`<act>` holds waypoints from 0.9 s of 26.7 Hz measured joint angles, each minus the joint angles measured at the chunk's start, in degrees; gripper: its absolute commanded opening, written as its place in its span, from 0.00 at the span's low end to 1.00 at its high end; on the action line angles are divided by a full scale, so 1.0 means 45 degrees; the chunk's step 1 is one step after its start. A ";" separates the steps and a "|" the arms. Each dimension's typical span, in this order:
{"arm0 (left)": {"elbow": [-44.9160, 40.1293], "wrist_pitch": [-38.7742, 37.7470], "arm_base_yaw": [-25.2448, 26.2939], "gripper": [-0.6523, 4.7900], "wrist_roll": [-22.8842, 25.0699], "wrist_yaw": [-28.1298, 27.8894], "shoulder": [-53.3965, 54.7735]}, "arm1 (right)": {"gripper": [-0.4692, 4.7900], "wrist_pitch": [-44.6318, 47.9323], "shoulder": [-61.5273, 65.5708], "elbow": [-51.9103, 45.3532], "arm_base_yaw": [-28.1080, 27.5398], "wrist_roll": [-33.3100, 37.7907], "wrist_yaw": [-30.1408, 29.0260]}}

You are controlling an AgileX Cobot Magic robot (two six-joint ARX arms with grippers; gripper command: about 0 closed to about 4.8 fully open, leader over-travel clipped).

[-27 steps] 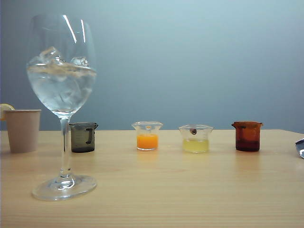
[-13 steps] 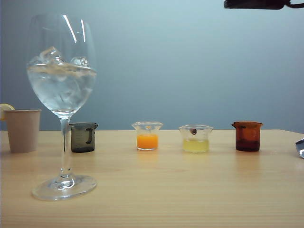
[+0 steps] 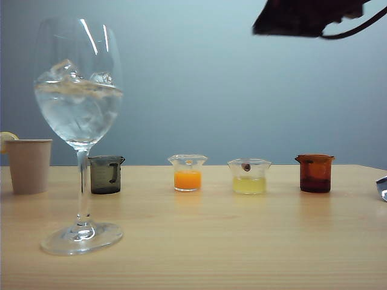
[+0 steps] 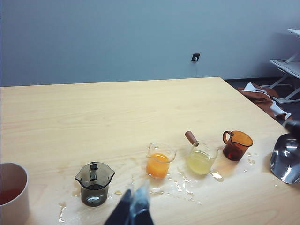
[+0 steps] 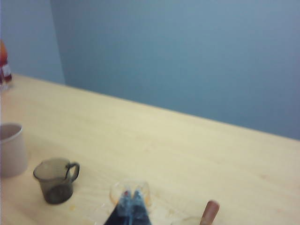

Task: Pick up the second measuring cup from the left, pour the orange juice inside into the goblet, and finally put the measuring cup back in its original place.

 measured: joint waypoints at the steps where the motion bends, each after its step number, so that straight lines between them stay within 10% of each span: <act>1: -0.0005 -0.0034 0.0000 0.11 0.0000 -0.0005 0.0000 | 0.09 0.0238 0.0461 0.0005 0.0369 0.0000 0.0442; 24: 0.0000 -0.0034 0.0000 0.11 0.0000 -0.0005 0.0005 | 0.09 0.3857 0.7597 0.1452 0.1248 0.1423 0.1933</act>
